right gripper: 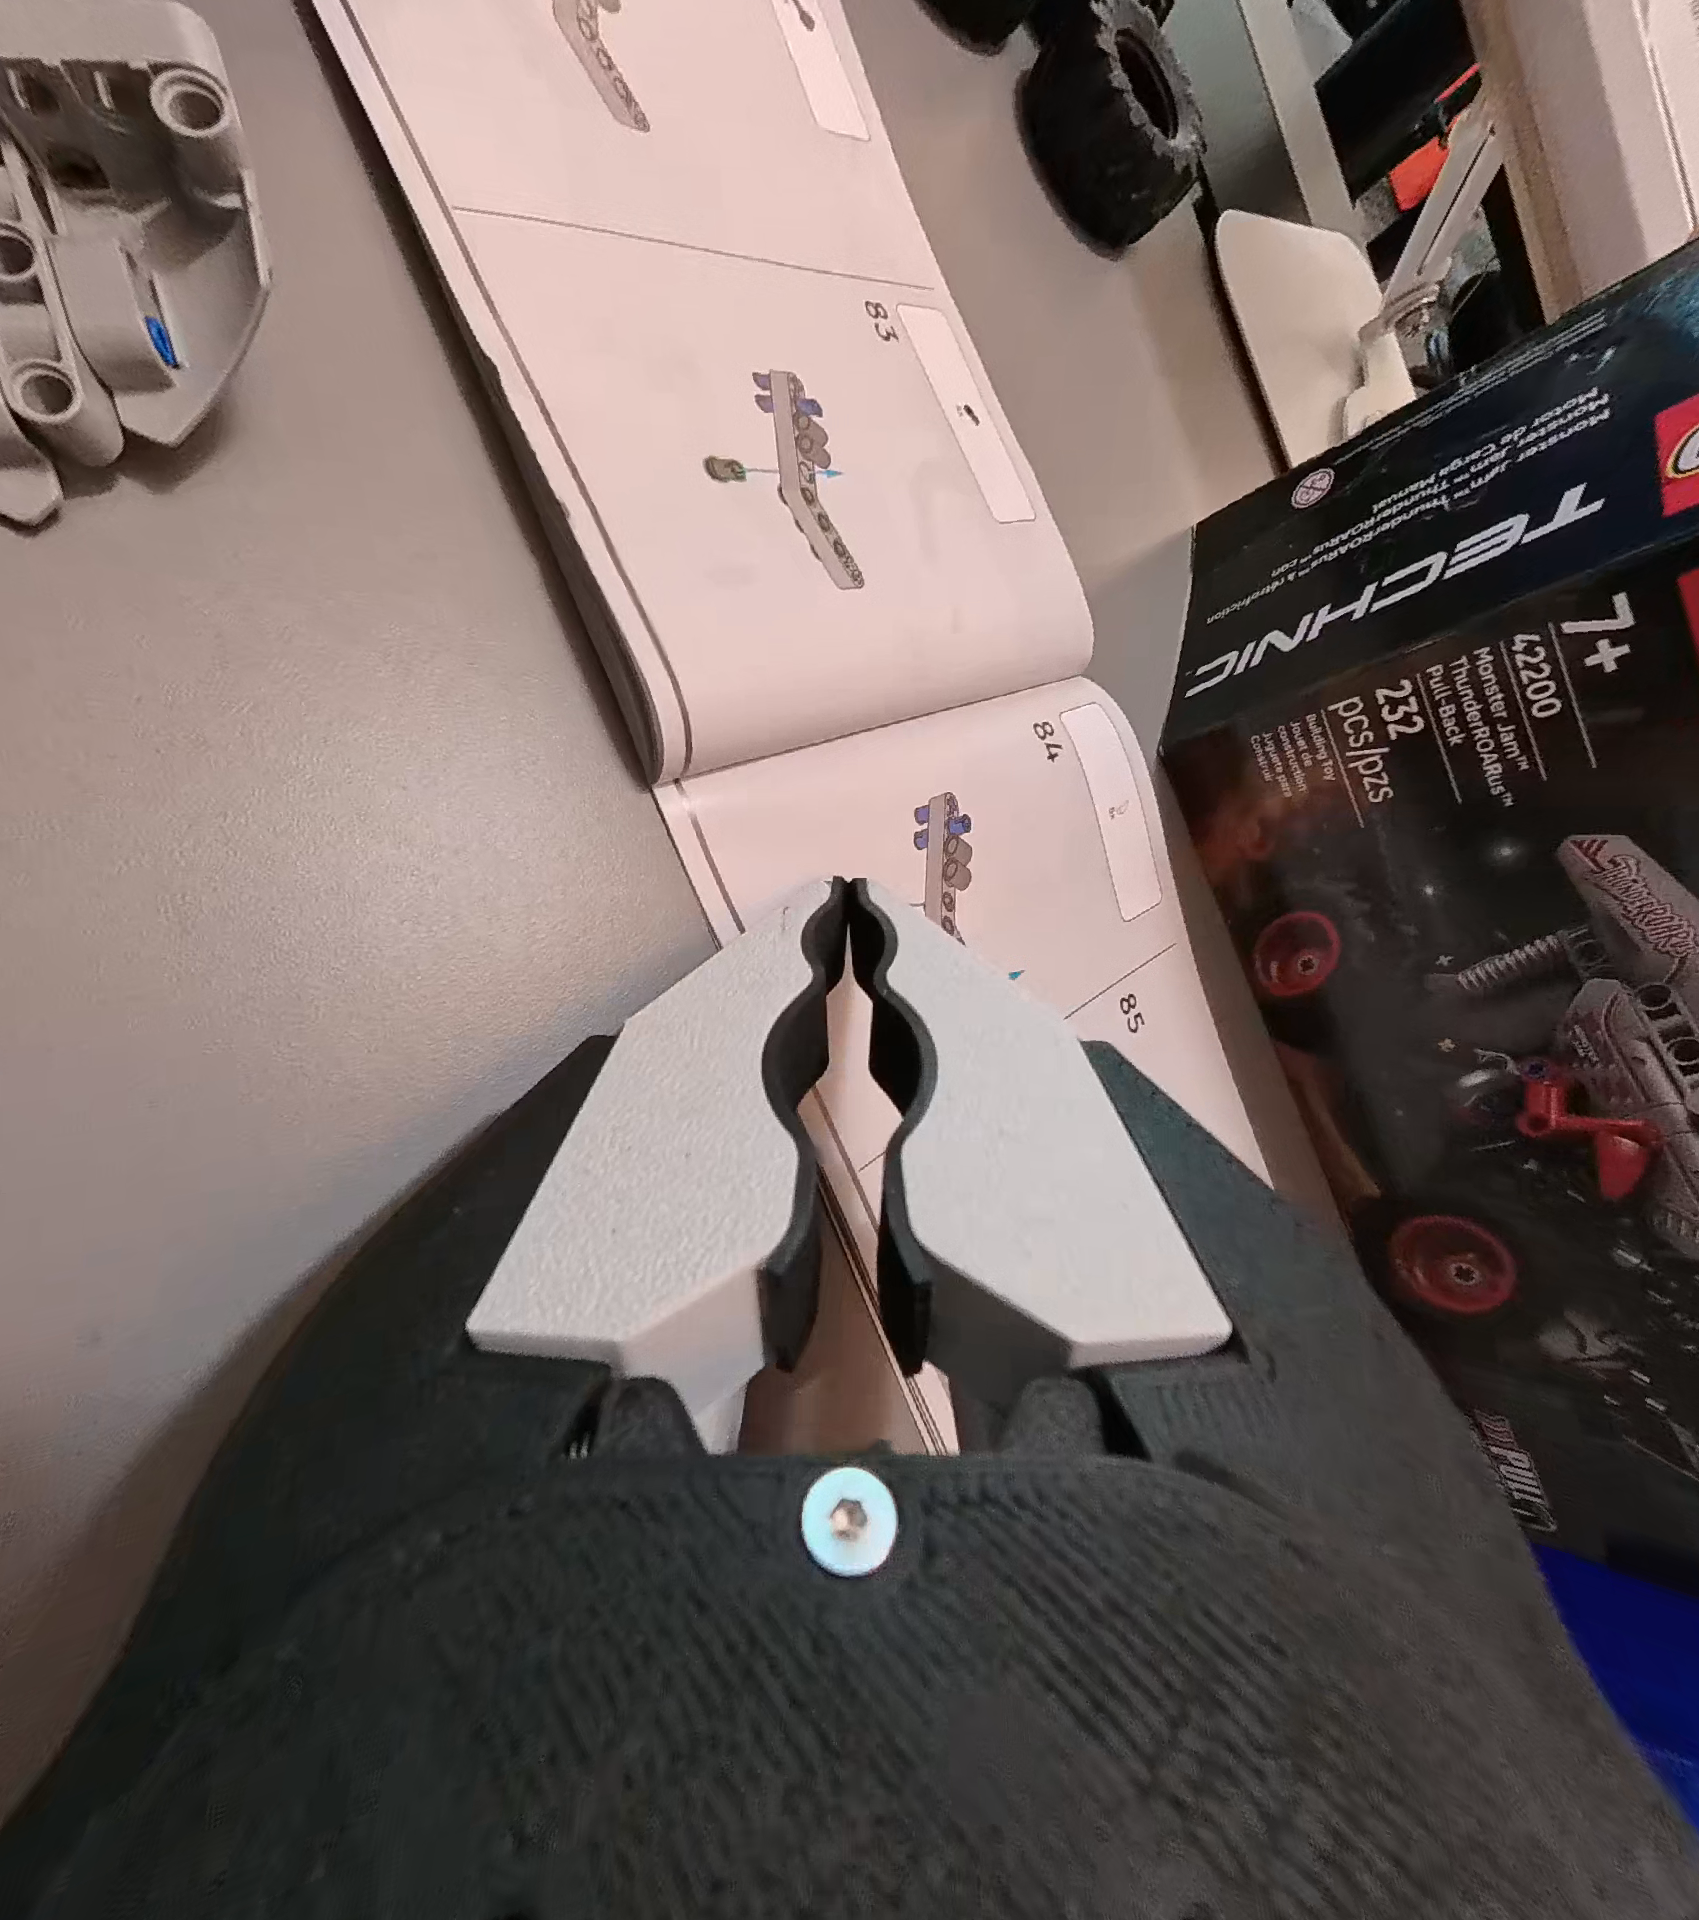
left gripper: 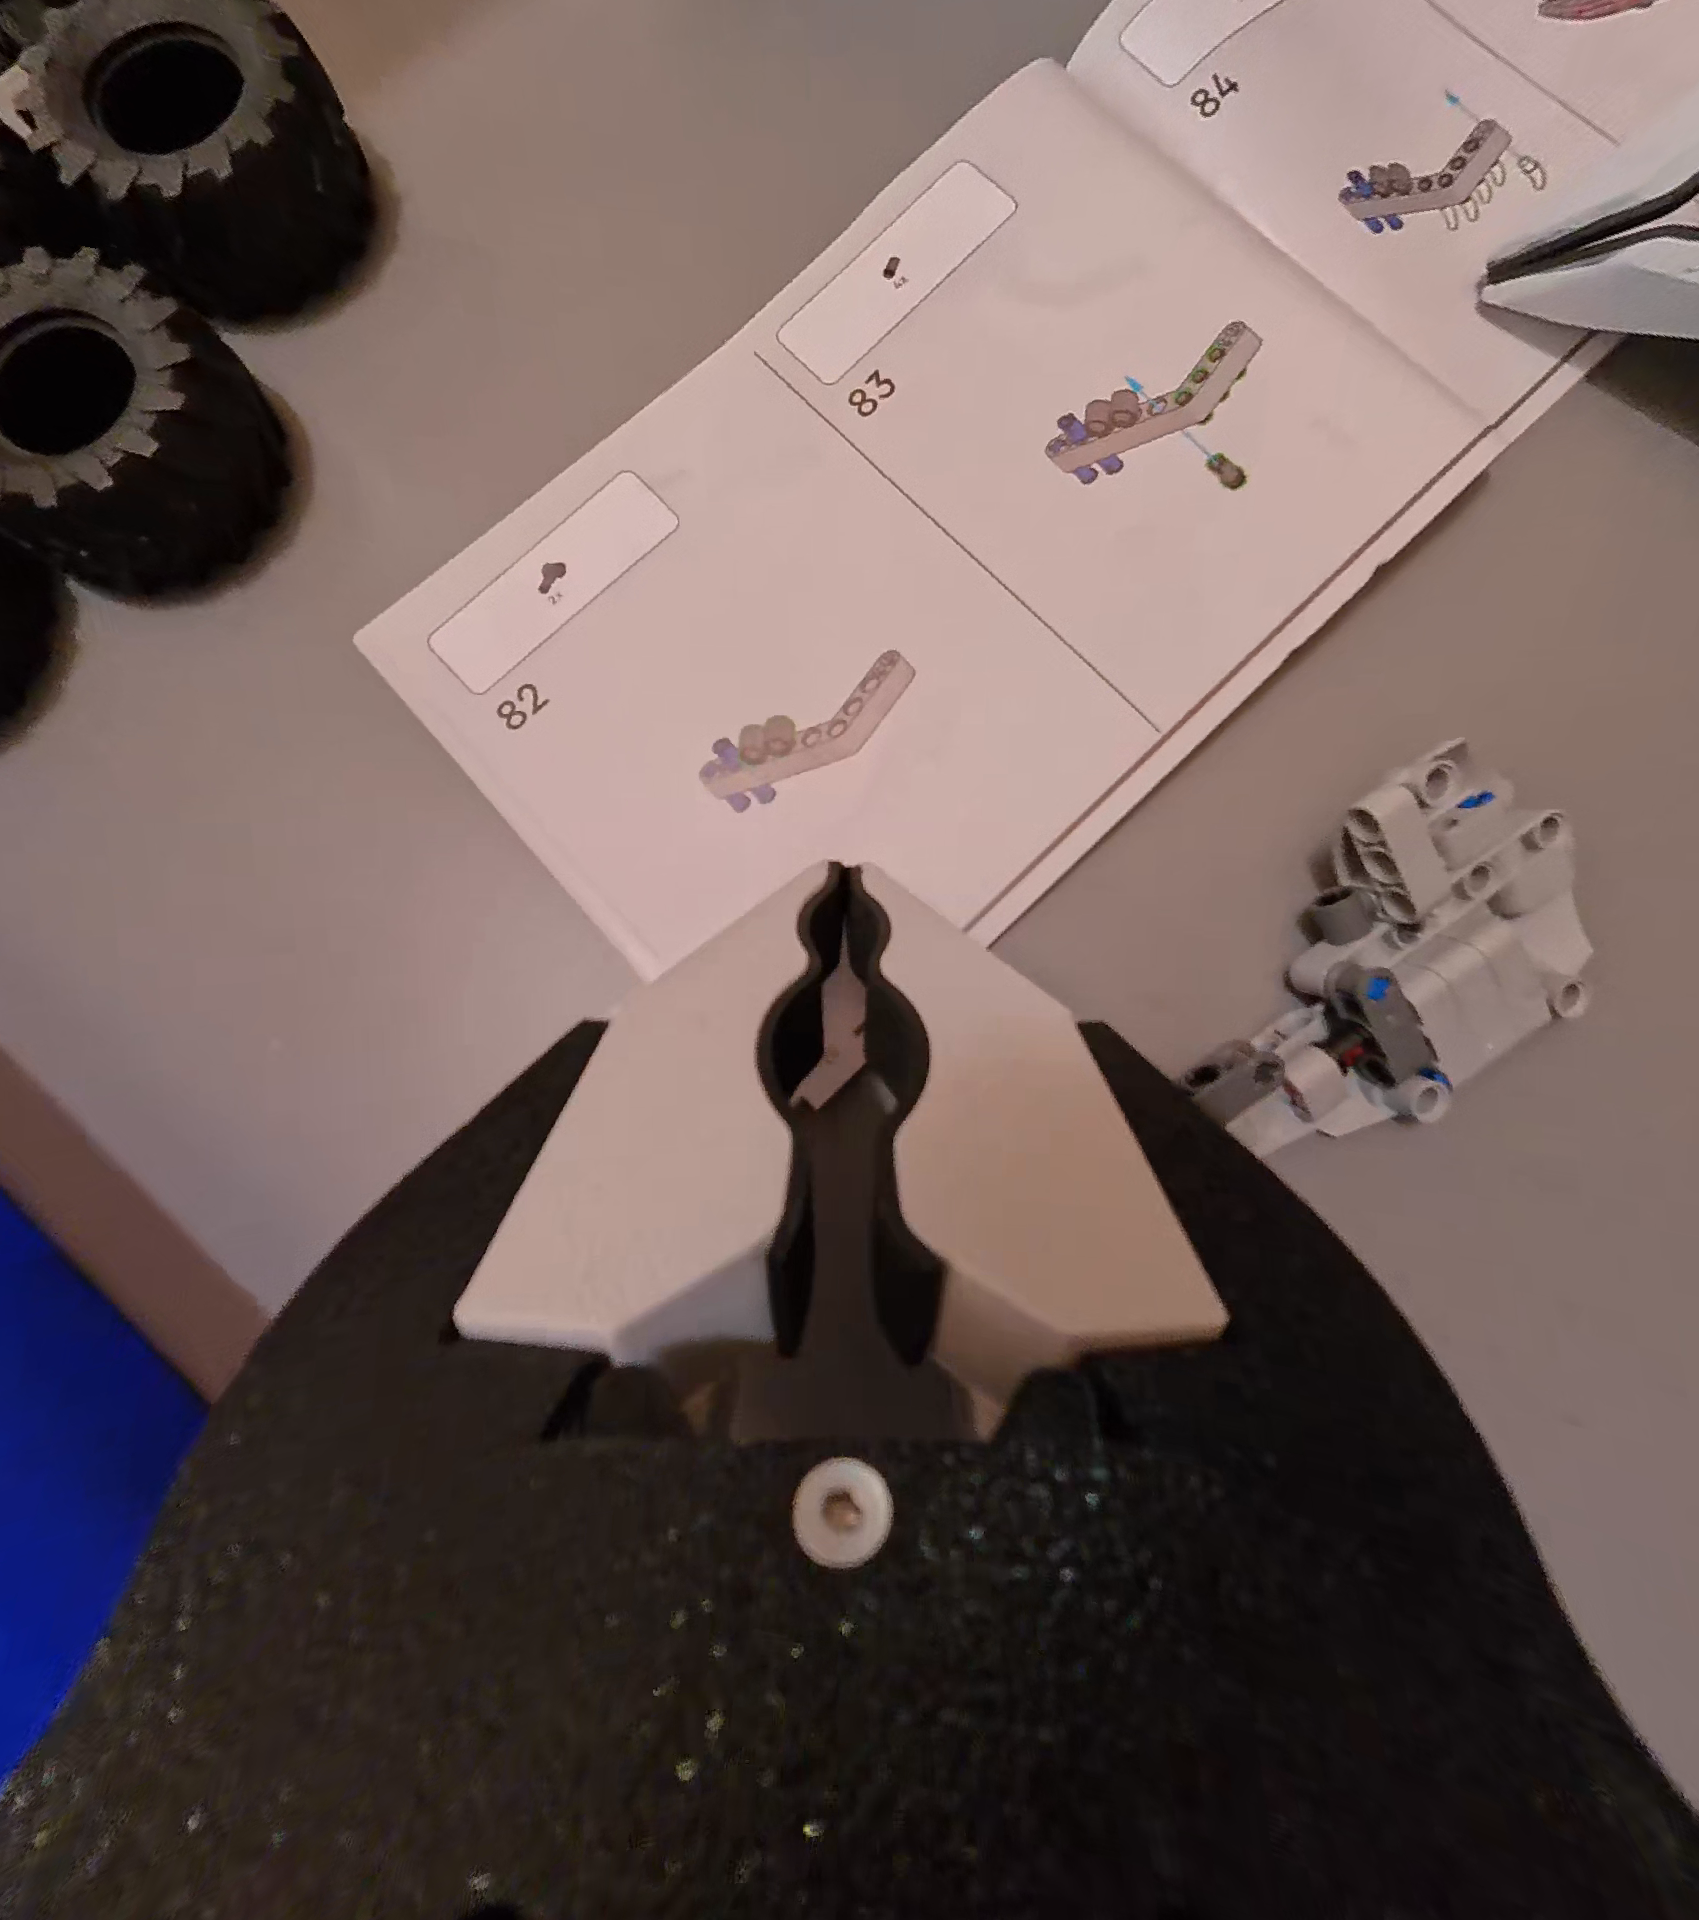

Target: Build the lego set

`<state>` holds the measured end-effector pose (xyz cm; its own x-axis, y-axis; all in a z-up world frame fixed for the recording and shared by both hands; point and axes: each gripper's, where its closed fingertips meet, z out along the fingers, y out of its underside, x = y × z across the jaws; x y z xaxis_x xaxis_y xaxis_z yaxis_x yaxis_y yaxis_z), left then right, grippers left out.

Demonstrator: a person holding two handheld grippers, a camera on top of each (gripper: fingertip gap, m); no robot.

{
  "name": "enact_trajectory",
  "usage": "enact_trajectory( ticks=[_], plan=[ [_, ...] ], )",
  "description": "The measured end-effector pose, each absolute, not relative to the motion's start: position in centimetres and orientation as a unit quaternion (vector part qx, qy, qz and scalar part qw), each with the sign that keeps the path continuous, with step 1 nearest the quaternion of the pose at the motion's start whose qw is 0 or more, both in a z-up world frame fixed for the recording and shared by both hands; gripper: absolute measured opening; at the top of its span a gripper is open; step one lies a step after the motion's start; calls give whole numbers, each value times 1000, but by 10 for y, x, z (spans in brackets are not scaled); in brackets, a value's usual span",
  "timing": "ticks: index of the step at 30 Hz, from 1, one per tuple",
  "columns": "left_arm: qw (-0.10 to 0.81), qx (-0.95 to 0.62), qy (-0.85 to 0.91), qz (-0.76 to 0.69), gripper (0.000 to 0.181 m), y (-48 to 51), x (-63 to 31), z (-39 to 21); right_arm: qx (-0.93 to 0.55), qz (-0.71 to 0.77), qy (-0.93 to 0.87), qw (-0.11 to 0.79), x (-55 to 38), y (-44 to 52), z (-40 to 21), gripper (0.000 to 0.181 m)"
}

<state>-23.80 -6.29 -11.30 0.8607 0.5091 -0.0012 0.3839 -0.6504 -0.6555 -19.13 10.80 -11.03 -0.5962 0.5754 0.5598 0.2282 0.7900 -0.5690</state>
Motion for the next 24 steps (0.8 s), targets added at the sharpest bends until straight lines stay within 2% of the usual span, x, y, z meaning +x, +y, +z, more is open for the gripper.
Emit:
enact_trajectory(
  ticks=[7, 9, 11, 14, 21, 24],
  plan=[
    [350, -895, -249, 122, 0, -67, -245, -108, -249, 243, -855, 384, -189, 114, -101, 0],
    [388, -877, -242, 146, 0, -65, -249, -92, -267, 267, -842, 385, -184, 121, -85, 9],
    [432, -863, -226, 136, 0, -59, -243, -76, -276, 311, -852, 319, -162, 117, -77, 14],
    [451, -859, -204, 127, 0, -55, -232, -67, -265, 339, -875, 224, -118, 112, -77, 25],
    [461, -875, -102, 111, 0, -29, -188, -57, -231, 337, -905, 118, -49, 91, -107, 34],
    [464, -873, -67, 133, 1, -24, -174, -48, -237, 366, -892, 117, -50, 81, -102, 37]
  ],
)
